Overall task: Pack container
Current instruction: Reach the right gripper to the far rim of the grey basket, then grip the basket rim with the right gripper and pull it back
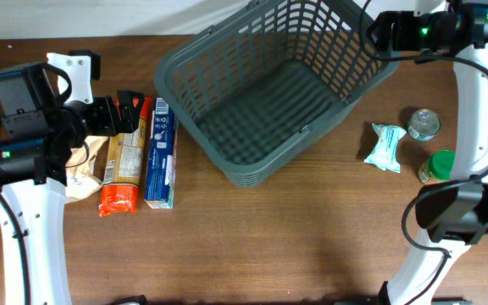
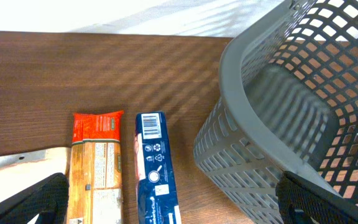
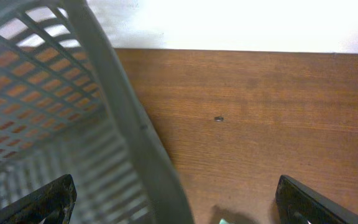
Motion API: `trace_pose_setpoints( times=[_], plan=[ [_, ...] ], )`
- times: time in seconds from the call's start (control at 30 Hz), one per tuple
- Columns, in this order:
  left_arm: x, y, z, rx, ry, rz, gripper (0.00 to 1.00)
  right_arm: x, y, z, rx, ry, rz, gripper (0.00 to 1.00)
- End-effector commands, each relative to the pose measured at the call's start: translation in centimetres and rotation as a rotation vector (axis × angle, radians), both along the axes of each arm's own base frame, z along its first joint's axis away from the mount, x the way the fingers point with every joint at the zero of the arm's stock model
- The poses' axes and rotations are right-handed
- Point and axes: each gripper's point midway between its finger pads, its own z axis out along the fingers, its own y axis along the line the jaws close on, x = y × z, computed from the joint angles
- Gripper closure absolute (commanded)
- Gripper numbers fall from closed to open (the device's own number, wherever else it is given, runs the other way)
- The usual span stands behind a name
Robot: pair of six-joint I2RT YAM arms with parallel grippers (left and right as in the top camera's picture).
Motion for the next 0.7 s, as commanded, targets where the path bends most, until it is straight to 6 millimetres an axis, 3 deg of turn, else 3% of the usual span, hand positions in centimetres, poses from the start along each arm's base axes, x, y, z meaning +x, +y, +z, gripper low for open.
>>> trace_pose_setpoints(
  times=[0.0,0.13,0.33,0.47,0.67],
  plan=[
    [0.2,0.2,0.7,-0.004,-0.013,0.015,0.01,0.9,0.2,-1.1,-0.062,-0.002,0.050,0.04],
    [0.2,0.2,0.7,-0.004,-0.013,0.015,0.01,1.4,1.1,-2.6,-0.062,0.022,0.075,0.07],
    [0.2,0.2,0.7,-0.004,-0.013,0.015,0.01,2.1,2.0,-2.3,-0.065,-0.007,0.091,0.22],
    [0.2,0.2,0.7,-0.004,-0.013,0.015,0.01,2.1,2.0,-2.4,-0.065,-0.005,0.092,0.38],
    [0.2,0.2,0.7,-0.004,-0.013,0.015,0.01,1.8,2.0,-2.6,-0.063,0.008,0.092,0.46]
  ],
)
